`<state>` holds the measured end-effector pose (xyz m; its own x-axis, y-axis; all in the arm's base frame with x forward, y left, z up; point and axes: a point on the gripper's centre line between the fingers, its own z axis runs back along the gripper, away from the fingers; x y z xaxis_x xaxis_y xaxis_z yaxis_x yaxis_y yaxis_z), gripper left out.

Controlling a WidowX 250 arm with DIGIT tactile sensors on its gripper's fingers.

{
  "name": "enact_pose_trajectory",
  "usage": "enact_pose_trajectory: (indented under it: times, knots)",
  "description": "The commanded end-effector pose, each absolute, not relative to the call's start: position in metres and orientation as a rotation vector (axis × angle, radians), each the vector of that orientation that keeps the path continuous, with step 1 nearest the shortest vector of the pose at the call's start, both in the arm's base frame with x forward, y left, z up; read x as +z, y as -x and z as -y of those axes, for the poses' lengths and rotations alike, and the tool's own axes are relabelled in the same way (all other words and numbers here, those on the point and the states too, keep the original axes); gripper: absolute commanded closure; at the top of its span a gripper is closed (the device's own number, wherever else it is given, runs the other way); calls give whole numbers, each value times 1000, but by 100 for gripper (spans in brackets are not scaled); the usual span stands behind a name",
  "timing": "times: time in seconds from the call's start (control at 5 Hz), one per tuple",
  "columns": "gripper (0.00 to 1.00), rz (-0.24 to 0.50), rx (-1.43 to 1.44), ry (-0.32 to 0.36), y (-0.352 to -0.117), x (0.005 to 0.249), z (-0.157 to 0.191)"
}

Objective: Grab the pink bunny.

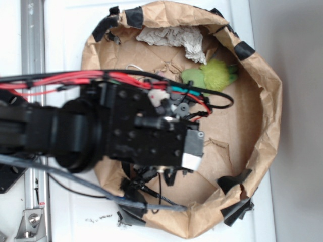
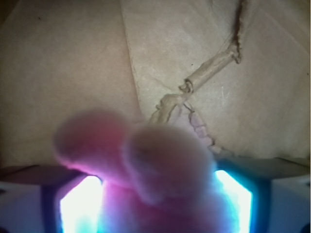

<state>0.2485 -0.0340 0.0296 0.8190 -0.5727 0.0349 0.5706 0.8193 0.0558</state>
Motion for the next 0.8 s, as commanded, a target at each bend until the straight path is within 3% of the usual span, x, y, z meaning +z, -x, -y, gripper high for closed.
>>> enact_pose_trajectory:
  times: [0.0,0.2,0.4,0.6]
  knots:
    - [100,258,-386,-7,-262,121,25]
    - [100,161,-147,-78,-281,171,22]
    - [100,273,3,-69,-284,210,19]
    - [100,354,238,-174,-282,208,19]
